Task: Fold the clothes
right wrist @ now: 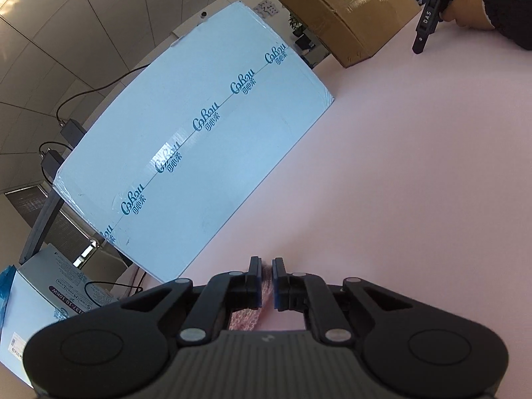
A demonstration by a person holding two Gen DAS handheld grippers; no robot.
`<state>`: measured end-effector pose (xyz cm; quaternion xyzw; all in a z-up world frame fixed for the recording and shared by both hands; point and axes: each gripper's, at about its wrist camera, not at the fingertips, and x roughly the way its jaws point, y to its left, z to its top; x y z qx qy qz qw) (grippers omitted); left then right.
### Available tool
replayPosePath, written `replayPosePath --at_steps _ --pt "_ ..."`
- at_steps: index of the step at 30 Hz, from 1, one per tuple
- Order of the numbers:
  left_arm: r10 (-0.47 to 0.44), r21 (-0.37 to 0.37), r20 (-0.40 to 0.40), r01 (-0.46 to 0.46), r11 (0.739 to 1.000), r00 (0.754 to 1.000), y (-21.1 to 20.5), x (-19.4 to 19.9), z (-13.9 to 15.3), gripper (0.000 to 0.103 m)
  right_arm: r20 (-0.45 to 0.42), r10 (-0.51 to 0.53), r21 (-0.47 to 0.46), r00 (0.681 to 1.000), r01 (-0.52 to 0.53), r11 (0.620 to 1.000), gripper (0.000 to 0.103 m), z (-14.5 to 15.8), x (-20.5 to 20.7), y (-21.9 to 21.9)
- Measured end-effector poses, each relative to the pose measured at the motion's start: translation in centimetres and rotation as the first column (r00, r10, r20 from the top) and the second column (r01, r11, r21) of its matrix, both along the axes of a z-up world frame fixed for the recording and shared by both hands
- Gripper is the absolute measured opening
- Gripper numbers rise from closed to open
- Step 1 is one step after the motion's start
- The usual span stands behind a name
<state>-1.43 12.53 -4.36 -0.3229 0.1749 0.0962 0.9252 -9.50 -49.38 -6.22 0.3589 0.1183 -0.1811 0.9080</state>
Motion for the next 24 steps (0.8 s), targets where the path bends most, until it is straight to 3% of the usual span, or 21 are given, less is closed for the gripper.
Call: replayPosePath --at_steps 2,5,6,7,8,10,13,15,18,20,21,22,24 --pt "0.006 0.025 -0.068 -0.005 1.0 0.998 -0.4 0.5 -0.3 0.013 -0.016 -0.051 -0.017 0.999 0.051 0.999 0.001 0.1 0.4 -0.8" --pt "0.003 -0.107 -0.089 -0.012 0.994 0.996 1.4 0.5 -1.6 0.018 -0.018 0.051 0.168 0.999 -0.047 0.985 0.007 -1.7 0.5 -2.8" --pt "0.008 -0.146 -0.07 -0.018 0.989 0.997 2.1 0.1 -1.8 0.02 -0.007 0.091 0.212 0.996 -0.088 0.973 0.013 -2.2 0.5 -3.1" --pt "0.033 -0.151 -0.071 -0.043 0.988 0.997 2.4 -0.3 -1.7 0.02 0.003 0.13 0.243 0.992 -0.127 0.962 0.026 -2.5 0.4 -3.2" --pt "0.071 -0.133 -0.082 -0.081 0.988 0.994 2.5 -0.7 -1.4 0.02 0.013 0.158 0.259 0.987 -0.156 0.953 0.031 -2.6 0.3 -3.5" --pt "0.147 -0.1 -0.066 -0.153 0.983 0.987 2.6 -1.7 -0.5 0.019 0.043 0.212 0.261 0.976 -0.216 0.941 0.05 -2.3 -0.5 -3.3" --pt "0.137 -0.099 -0.029 -0.139 0.985 0.99 3.1 -2.3 0.9 0.02 0.028 0.251 0.209 0.968 -0.251 0.945 0.064 -0.7 -1.3 -2.2" --pt "0.115 -0.081 -0.066 -0.12 0.989 0.991 3.2 -1.7 1.2 0.027 -0.005 0.335 0.151 0.942 -0.33 0.932 0.07 0.4 -0.5 -1.2" --pt "0.129 -0.086 -0.12 -0.139 0.987 0.984 3.4 -1.1 -0.1 0.027 -0.065 0.47 0.148 0.88 -0.457 0.877 0.066 0.9 1.6 0.5" --pt "0.139 -0.095 -0.089 -0.148 0.984 0.986 3.4 -1.6 -0.7 0.027 -0.139 0.481 0.176 0.866 -0.456 0.872 0.04 0.6 2.9 1.4" --pt "0.142 -0.096 -0.081 -0.15 0.984 0.987 3.4 -1.8 -0.7 0.027 -0.169 0.461 0.185 0.871 -0.432 0.883 0.014 0.2 3.4 1.6" --pt "0.141 -0.094 -0.086 -0.149 0.984 0.986 3.4 -1.9 -0.5 0.027 -0.163 0.438 0.206 0.884 -0.404 0.891 0.008 0.0 3.6 1.2" --pt "0.136 -0.089 -0.092 -0.144 0.986 0.986 3.4 -2.0 -0.2 0.027 -0.132 0.392 0.254 0.91 -0.351 0.901 0.007 -0.4 3.8 0.1"
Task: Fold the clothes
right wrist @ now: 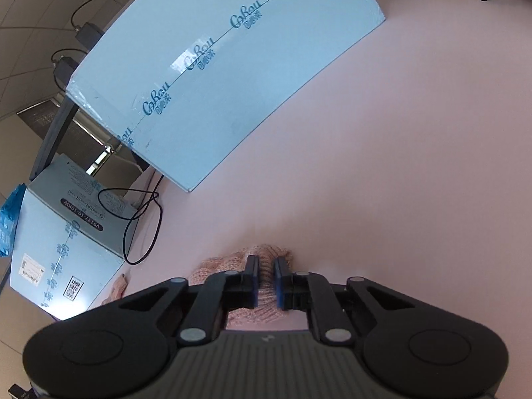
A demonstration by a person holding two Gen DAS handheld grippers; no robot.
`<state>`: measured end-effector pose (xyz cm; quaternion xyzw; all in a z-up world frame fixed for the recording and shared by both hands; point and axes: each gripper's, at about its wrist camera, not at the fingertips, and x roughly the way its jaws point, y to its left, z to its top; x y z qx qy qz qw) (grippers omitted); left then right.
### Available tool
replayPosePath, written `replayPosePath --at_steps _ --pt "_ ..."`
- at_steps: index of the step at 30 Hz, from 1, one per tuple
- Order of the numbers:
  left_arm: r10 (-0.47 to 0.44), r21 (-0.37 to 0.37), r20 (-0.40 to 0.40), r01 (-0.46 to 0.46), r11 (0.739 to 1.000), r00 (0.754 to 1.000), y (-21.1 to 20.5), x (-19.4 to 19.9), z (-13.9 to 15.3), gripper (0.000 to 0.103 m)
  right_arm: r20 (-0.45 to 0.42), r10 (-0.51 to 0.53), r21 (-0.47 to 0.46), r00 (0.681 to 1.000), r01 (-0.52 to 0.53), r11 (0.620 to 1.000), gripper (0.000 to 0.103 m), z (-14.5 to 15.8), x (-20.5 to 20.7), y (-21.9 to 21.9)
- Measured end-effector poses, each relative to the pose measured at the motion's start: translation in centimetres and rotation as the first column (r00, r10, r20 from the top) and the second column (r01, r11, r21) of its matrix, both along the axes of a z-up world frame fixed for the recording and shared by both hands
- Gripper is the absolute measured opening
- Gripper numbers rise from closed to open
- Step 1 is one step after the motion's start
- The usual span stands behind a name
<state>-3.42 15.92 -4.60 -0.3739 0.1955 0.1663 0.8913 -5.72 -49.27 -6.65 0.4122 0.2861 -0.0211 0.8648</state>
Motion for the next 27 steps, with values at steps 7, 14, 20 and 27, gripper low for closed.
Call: replayPosePath --at_steps 7,14,20,27 --pt "-0.021 -0.018 0.031 0.022 1.0 0.999 -1.1 0.3 -0.2 0.037 0.028 -0.108 -0.081 0.994 0.11 0.991 0.005 -0.2 1.4 -2.2" --pt "-0.052 -0.042 0.016 0.053 0.998 0.999 -1.9 0.8 0.1 0.052 0.074 -0.084 -0.12 0.994 0.093 0.988 0.02 -0.7 2.1 -2.3" --pt "-0.184 -0.443 0.136 0.226 0.867 0.973 2.2 -1.2 -0.5 0.084 0.258 -0.019 -0.022 0.966 0.025 0.999 0.086 1.3 -4.0 -3.8" --pt "-0.164 -0.241 0.044 0.169 0.956 0.986 7.5 -9.0 2.4 0.086 0.254 0.306 -0.141 0.918 -0.277 0.95 0.092 3.5 -13.3 -3.5"
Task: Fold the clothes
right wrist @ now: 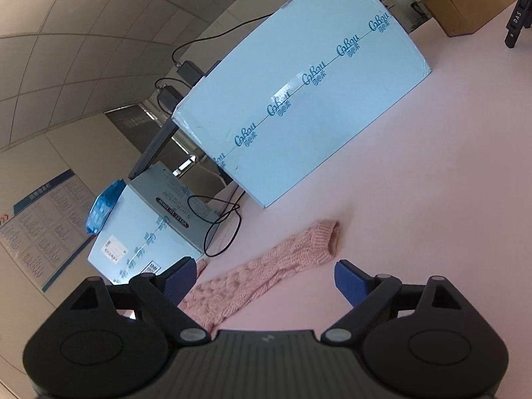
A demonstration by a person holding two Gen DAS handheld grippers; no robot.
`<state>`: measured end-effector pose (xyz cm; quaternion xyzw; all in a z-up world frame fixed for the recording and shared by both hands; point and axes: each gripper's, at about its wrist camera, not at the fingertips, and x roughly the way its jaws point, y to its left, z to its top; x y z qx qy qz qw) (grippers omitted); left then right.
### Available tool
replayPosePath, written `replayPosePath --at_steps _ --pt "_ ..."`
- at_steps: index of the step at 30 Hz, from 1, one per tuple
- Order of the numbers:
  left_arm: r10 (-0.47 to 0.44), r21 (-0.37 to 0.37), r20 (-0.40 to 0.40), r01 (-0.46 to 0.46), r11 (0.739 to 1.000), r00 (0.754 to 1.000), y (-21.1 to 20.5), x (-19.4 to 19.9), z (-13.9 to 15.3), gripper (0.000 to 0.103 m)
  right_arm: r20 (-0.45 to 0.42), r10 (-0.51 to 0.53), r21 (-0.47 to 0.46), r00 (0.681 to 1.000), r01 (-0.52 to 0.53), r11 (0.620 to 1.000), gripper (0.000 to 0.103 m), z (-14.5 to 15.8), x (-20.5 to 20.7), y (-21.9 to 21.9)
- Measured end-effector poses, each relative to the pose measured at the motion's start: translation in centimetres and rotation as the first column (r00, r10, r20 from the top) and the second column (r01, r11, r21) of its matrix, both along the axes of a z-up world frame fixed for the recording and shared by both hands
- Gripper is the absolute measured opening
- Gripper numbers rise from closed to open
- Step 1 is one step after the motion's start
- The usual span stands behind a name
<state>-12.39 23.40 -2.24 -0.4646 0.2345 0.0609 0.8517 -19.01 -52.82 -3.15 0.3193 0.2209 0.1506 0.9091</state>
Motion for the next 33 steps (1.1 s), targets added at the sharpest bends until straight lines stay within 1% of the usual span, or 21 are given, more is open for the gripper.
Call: replayPosePath --at_steps 2,4,5,7,9,11,13,14,15,16,17,18,19,21,22,24,26,29,30,32,33 --pt "-0.028 0.094 -0.036 0.031 0.995 0.999 -0.3 -1.2 -0.3 0.086 0.011 0.023 -0.046 1.0 -0.022 0.999 0.092 0.2 -2.5 0.5" --pt "-0.062 0.178 -0.072 0.075 0.981 0.995 -0.9 -2.2 -0.7 0.086 0.0 0.058 -0.066 0.998 -0.058 0.996 0.092 0.1 -4.1 1.2" --pt "-0.081 0.194 -0.087 0.096 0.976 0.993 -1.0 -2.4 -1.1 0.086 -0.006 0.077 -0.076 0.997 -0.077 0.994 0.092 0.0 -4.9 1.6" --pt "-0.134 0.17 -0.111 0.152 0.974 0.985 -1.1 -1.9 -2.2 0.086 -0.045 0.096 -0.111 0.994 -0.101 0.989 0.091 -0.4 -5.5 2.8" --pt "-0.138 0.212 -0.101 0.156 0.965 0.985 -1.6 -1.7 -2.6 0.087 -0.081 0.09 -0.164 0.993 -0.102 0.981 0.09 -0.8 -5.5 4.1" --pt "-0.145 0.262 -0.109 0.169 0.95 0.983 -2.7 -1.4 -2.7 0.085 -0.095 0.068 -0.228 0.993 -0.088 0.97 0.084 -1.1 -5.4 5.2" --pt "-0.203 0.276 -0.119 0.229 0.934 0.972 -4.2 -0.9 -2.7 0.085 -0.093 0.048 -0.289 0.995 -0.073 0.955 0.061 -1.1 -5.0 6.3" --pt "-0.225 0.283 -0.123 0.252 0.925 0.967 -4.9 -0.6 -2.8 0.084 -0.095 0.044 -0.293 0.995 -0.07 0.953 0.055 -1.2 -4.8 6.4" --pt "-0.241 0.306 -0.136 0.272 0.913 0.961 -5.7 -0.4 -2.8 0.068 -0.098 0.04 -0.298 0.994 -0.067 0.952 0.046 -1.2 -4.6 6.5" --pt "-0.26 0.339 -0.156 0.299 0.892 0.953 -6.6 0.0 -2.7 0.057 -0.1 0.036 -0.302 0.994 -0.065 0.951 0.034 -1.3 -4.5 6.6" --pt "-0.272 0.357 -0.172 0.317 0.878 0.947 -7.2 0.3 -2.7 0.033 -0.103 0.032 -0.307 0.994 -0.062 0.95 0.026 -1.4 -4.3 6.7" --pt "-0.28 0.361 -0.181 0.328 0.873 0.943 -7.5 0.5 -2.9 0.019 -0.106 0.01 -0.322 0.994 -0.043 0.946 0.01 -1.5 -4.2 6.7" --pt "-0.287 0.367 -0.182 0.336 0.867 0.94 -7.8 0.7 -3.1 0.018 -0.108 -0.018 -0.339 0.994 -0.02 0.94 0.004 -1.6 -4.1 6.6" --pt "-0.301 0.387 -0.181 0.349 0.854 0.936 -8.1 0.7 -3.0 0.014 -0.076 -0.107 -0.393 0.991 0.069 0.917 0.001 -1.4 -4.5 6.1" --pt "-0.306 0.388 -0.182 0.354 0.851 0.935 -8.1 0.7 -3.0 0.013 -0.056 -0.155 -0.424 0.986 0.117 0.898 0.0 -1.3 -4.7 5.8" --pt "-0.304 0.385 -0.182 0.352 0.853 0.935 -7.9 0.7 -3.0 0.013 -0.044 -0.204 -0.433 0.978 0.165 0.886 0.0 -1.0 -5.0 4.9" --pt "-0.298 0.378 -0.18 0.346 0.859 0.937 -7.8 0.8 -3.0 0.013 -0.06 -0.2 -0.378 0.978 0.164 0.911 0.001 -0.8 -5.2 3.9" --pt "-0.293 0.356 -0.167 0.335 0.872 0.941 -7.4 0.9 -3.3 0.013 -0.095 -0.13 -0.296 0.987 0.097 0.95 0.018 -1.0 -5.0 3.9" --pt "-0.292 0.353 -0.163 0.332 0.875 0.942 -7.4 0.9 -3.4 0.013 -0.105 -0.101 -0.271 0.989 0.07 0.96 0.034 -1.1 -4.9 4.1" --pt "-0.289 0.352 -0.155 0.326 0.878 0.945 -7.3 0.9 -3.5 0.013 -0.094 -0.077 -0.262 0.993 0.05 0.964 0.054 -1.2 -4.8 4.8" --pt "-0.285 0.351 -0.152 0.322 0.879 0.946 -7.4 0.9 -3.6 0.013 -0.08 -0.061 -0.27 0.995 0.037 0.962 0.056 -1.2 -4.7 5.2"
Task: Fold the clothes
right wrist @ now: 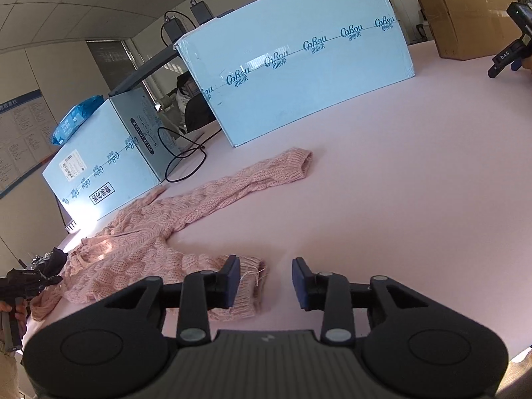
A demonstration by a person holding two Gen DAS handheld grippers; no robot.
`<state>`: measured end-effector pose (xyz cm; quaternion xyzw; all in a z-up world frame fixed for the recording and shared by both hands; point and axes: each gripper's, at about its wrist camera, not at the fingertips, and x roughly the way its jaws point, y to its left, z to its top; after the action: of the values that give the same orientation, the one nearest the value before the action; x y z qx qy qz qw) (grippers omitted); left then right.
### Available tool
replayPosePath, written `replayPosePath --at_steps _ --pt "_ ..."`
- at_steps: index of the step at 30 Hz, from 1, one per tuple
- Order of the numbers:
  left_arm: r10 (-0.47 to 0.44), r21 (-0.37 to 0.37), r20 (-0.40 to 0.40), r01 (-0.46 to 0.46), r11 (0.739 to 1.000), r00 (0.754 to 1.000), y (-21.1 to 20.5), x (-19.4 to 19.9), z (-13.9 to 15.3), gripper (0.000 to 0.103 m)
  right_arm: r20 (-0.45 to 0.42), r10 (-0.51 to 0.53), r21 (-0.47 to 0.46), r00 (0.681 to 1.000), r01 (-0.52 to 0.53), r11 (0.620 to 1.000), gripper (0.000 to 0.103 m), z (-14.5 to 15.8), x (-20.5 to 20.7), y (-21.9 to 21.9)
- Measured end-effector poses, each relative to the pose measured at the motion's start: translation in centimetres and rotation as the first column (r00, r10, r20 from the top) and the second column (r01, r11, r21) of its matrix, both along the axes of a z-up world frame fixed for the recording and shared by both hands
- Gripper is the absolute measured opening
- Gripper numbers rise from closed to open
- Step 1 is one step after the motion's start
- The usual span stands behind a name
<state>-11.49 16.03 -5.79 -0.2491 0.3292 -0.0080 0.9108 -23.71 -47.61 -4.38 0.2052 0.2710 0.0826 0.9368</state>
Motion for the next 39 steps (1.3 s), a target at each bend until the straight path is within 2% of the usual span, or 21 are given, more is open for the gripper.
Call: replayPosePath --at_steps 2,3,4,5,8,15,18,20,21,23,25,26,27,28,30,32,34,35,36,38,39 --pt "0.008 -0.002 0.004 -0.008 1.0 1.0 -0.1 -0.1 -0.1 0.013 0.016 0.033 -0.01 0.999 -0.033 0.999 0.056 -0.1 0.3 0.6" --pt "0.01 0.0 0.005 -0.01 1.0 1.0 -0.1 -0.1 -0.1 0.013 0.003 0.054 -0.003 0.999 -0.054 0.999 0.051 -0.2 0.7 0.9" --pt "0.011 0.001 0.007 -0.011 1.0 1.0 -0.2 -0.1 -0.1 0.013 -0.016 0.075 -0.012 0.997 -0.075 0.997 0.027 -0.4 1.1 1.4" --pt "0.011 0.002 0.008 -0.011 1.0 1.0 -0.2 -0.1 -0.1 0.013 -0.023 0.08 -0.04 0.997 -0.081 0.996 0.014 -0.5 1.3 1.9" --pt "0.012 -0.005 0.007 -0.012 1.0 1.0 -0.1 -0.1 -0.1 0.013 0.021 0.061 -0.16 0.998 -0.057 0.985 0.009 -0.5 1.1 3.3" --pt "0.002 -0.035 0.006 -0.002 0.999 1.0 -0.2 -0.3 0.0 0.013 0.077 -0.061 -0.178 0.995 0.073 0.981 0.007 0.9 1.0 1.2" --pt "-0.004 -0.046 0.008 0.004 0.999 1.0 -0.4 -0.6 -0.1 0.013 0.046 -0.09 -0.223 0.995 0.098 0.97 0.007 -0.1 1.8 1.0" --pt "-0.001 -0.056 0.009 0.002 0.998 1.0 -0.2 -0.9 -0.2 0.014 0.04 -0.082 -0.223 0.996 0.088 0.971 0.01 -0.8 2.3 0.9" --pt "0.001 -0.074 0.006 0.0 0.997 1.0 0.1 -1.1 -0.2 0.014 0.039 -0.078 -0.217 0.996 0.085 0.973 0.015 -0.8 2.3 0.8" --pt "0.001 -0.167 0.0 -0.001 0.986 1.0 1.4 -1.5 0.0 0.015 0.045 -0.093 -0.205 0.995 0.1 0.974 0.032 -0.3 2.3 0.8" --pt "0.011 -0.276 0.021 -0.004 0.961 1.0 3.3 -2.6 0.7 0.019 0.146 -0.131 -0.263 0.981 0.166 0.95 0.067 0.7 1.3 1.7" --pt "0.026 -0.293 0.049 -0.01 0.956 0.998 3.9 -3.4 1.2 0.025 0.208 -0.136 -0.29 0.969 0.194 0.937 0.075 1.1 0.8 2.1" --pt "0.055 -0.278 0.082 -0.031 0.96 0.995 4.4 -4.3 2.0 0.035 0.301 -0.118 -0.324 0.946 0.218 0.921 0.086 1.6 -0.1 3.0" --pt "0.094 -0.247 0.118 -0.063 0.967 0.989 4.9 -5.4 3.0 0.042 0.381 -0.059 -0.354 0.923 0.205 0.913 0.09 2.3 -1.0 3.9" --pt "0.145 -0.207 0.156 -0.112 0.972 0.977 5.6 -6.6 4.2 0.079 0.429 0.144 -0.395 0.892 0.042 0.918 0.098 3.4 -1.5 6.0" --pt "0.189 -0.192 0.171 -0.155 0.969 0.967 6.5 -7.4 4.7 0.083 0.399 0.385 -0.409 0.832 -0.215 0.887 0.099 4.3 -0.8 9.1" --pt "0.209 -0.2 0.164 -0.175 0.964 0.964 7.1 -7.5 4.1 0.083 0.377 0.586 -0.399 0.717 -0.446 0.802 0.099 4.5 0.5 13.3" --pt "0.21 -0.206 0.158 -0.176 0.963 0.965 7.3 -7.5 3.6 0.084 0.382 0.65 -0.39 0.657 -0.523 0.758 0.099 4.4 1.1 15.8" --pt "0.213 -0.226 0.137 -0.179 0.957 0.967 7.5 -7.5 2.7 0.084 0.385 0.689 -0.377 0.614 -0.576 0.725 0.099 4.3 1.8 18.4" --pt "0.202 -0.295 0.103 -0.164 0.941 0.974 7.5 -8.0 1.0 0.084 0.358 0.745 -0.345 0.562 -0.662 0.665 0.097 4.2 3.5 23.8" --pt "0.193 -0.33 0.09 -0.153 0.931 0.977 7.6 -8.4 0.3 0.083 0.343 0.771 -0.326 0.536 -0.702 0.633 0.093 4.2 4.5 26.5"
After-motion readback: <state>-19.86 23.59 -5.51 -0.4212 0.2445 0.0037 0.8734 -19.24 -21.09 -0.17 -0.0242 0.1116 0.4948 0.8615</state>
